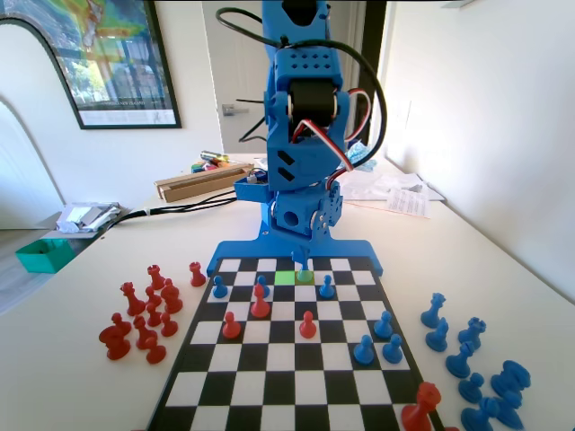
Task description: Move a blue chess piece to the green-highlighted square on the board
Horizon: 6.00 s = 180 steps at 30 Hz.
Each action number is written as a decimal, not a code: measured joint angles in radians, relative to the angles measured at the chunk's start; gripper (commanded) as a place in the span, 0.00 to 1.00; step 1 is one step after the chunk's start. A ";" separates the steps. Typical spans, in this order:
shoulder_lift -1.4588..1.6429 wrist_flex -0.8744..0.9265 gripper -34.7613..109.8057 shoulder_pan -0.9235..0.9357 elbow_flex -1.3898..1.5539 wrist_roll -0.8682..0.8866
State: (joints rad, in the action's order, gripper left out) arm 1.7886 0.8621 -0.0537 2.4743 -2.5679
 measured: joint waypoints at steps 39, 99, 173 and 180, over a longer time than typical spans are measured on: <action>-0.014 -0.169 0.25 -0.021 0.115 0.017; 0.000 -0.212 0.34 0.140 0.149 -0.008; 1.229 0.727 0.25 0.077 -0.301 0.801; 1.246 0.727 0.25 0.078 -0.301 0.801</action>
State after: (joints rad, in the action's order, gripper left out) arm 3.0342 1.5892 0.0245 2.1737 -1.7671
